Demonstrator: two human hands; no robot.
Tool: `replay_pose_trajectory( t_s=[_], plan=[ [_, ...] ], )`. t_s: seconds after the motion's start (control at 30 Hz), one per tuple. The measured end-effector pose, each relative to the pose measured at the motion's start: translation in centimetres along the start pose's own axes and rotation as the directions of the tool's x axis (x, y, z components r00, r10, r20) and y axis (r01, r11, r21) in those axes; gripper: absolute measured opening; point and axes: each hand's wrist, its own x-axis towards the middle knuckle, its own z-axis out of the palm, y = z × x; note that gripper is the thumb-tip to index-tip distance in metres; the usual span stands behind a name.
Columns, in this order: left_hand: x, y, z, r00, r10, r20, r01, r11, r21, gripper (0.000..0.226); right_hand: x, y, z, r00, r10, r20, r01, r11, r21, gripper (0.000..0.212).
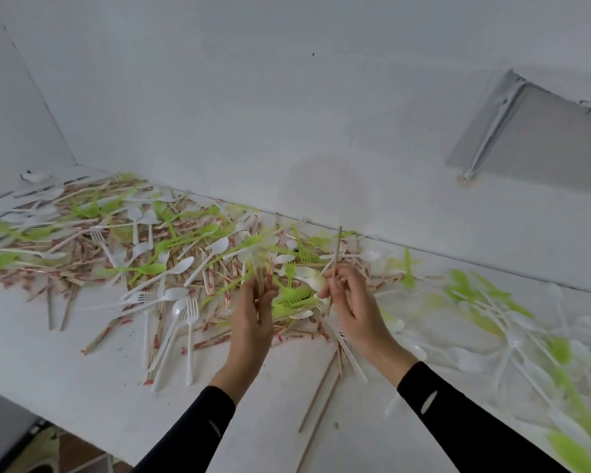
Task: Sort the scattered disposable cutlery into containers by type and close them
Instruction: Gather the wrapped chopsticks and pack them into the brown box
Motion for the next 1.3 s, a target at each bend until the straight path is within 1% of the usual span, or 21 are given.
replay_pose_trajectory(
  t_s=[0.1,0.17,0.23,0.3,0.33,0.4,0.43,0.5,0.57,0.63,0.7,0.73,0.8,0.87,0.9,0.97,1.07,1.2,1.3],
  plan=[
    [-1.0,-1.2,-0.1,0.996,-0.087,0.019,0.087,0.996,0.0,0.017,-1.0,1.4,1.3,0.985,0.125,0.115,-0.121,0.992,-0.045,0.027],
    [-1.7,-2.2,-0.4,0.988,-0.147,0.047,0.146,0.989,0.006,0.024,-1.3,2.4,1.8,0.956,0.228,0.186,-0.207,0.97,-0.126,0.021],
    [-2.5,-3.0,-0.8,0.974,-0.208,0.093,0.205,0.978,0.042,0.024,-1.3,2.7,2.0,0.921,0.305,0.24,-0.26,0.944,-0.203,0.019],
    [-3.2,-3.6,-1.0,0.965,-0.232,0.121,0.223,0.971,0.088,0.02,-1.2,2.5,2.0,0.909,0.328,0.257,-0.28,0.938,-0.206,0.023],
    [-3.4,-3.8,-1.1,0.966,-0.229,0.124,0.216,0.97,0.109,0.018,-1.0,2.3,2.0,0.916,0.317,0.246,-0.278,0.944,-0.18,0.024],
    [-3.6,-4.1,-1.2,0.966,-0.225,0.129,0.211,0.971,0.115,0.015,-0.5,1.5,1.6,0.942,0.271,0.198,-0.26,0.962,-0.077,0.019],
    [-3.7,-4.1,-1.2,0.965,-0.223,0.138,0.21,0.972,0.104,0.014,-0.3,1.2,1.3,0.949,0.249,0.191,-0.246,0.968,-0.042,0.017],
    [-3.7,-3.8,-1.2,0.963,-0.222,0.15,0.211,0.974,0.085,0.013,-0.3,0.9,0.4,0.942,0.205,0.267,-0.201,0.979,-0.04,0.018],
    [-3.7,-3.4,-1.1,0.961,-0.23,0.154,0.222,0.973,0.062,0.009,-1.0,0.7,-0.3,0.907,0.169,0.385,-0.108,0.978,-0.176,0.015],
    [-3.6,-3.1,-1.1,0.957,-0.255,0.136,0.248,0.966,0.067,0.008,-2.1,0.9,-0.6,0.857,0.172,0.485,-0.011,0.948,-0.317,0.013],
    [-3.5,-3.3,-1.1,0.952,-0.264,0.152,0.258,0.964,0.06,0.006,-3.7,1.4,-0.7,0.797,0.188,0.574,0.064,0.918,-0.39,0.014],
    [-3.5,-3.5,-1.1,0.949,-0.269,0.164,0.262,0.963,0.065,0.008,-4.5,2.0,-0.7,0.767,0.179,0.616,0.128,0.898,-0.421,0.02],
    [-3.6,-3.8,-1.1,0.941,-0.293,0.17,0.282,0.955,0.087,0.011,-5.9,3.0,-1.1,0.709,0.167,0.685,0.249,0.85,-0.465,0.04],
    [-3.6,-3.8,-1.0,0.938,-0.309,0.158,0.298,0.95,0.091,0.012,-6.8,3.7,-1.6,0.652,0.199,0.732,0.314,0.808,-0.499,0.055],
    [-3.6,-3.8,-1.1,0.938,-0.313,0.153,0.301,0.949,0.093,0.013,-7.1,4.1,-1.9,0.639,0.207,0.741,0.334,0.793,-0.509,0.057],
    [-3.6,-3.7,-1.1,0.934,-0.323,0.152,0.312,0.946,0.091,0.015,-7.4,4.6,-2.1,0.648,0.163,0.744,0.41,0.749,-0.521,0.053],
    [-3.6,-3.5,-1.2,0.926,-0.341,0.163,0.33,0.94,0.092,0.016,-7.6,5.7,-2.1,0.71,0.024,0.704,0.519,0.658,-0.546,0.042],
    [-3.5,-3.3,-1.2,0.924,-0.342,0.174,0.328,0.939,0.102,0.013,-6.9,6.0,-1.6,0.757,-0.077,0.648,0.532,0.648,-0.545,0.031],
    [-3.5,-3.4,-1.3,0.92,-0.348,0.182,0.333,0.937,0.106,0.011,-6.2,6.3,-0.8,0.774,-0.106,0.625,0.545,0.613,-0.571,0.022]
  ],
)
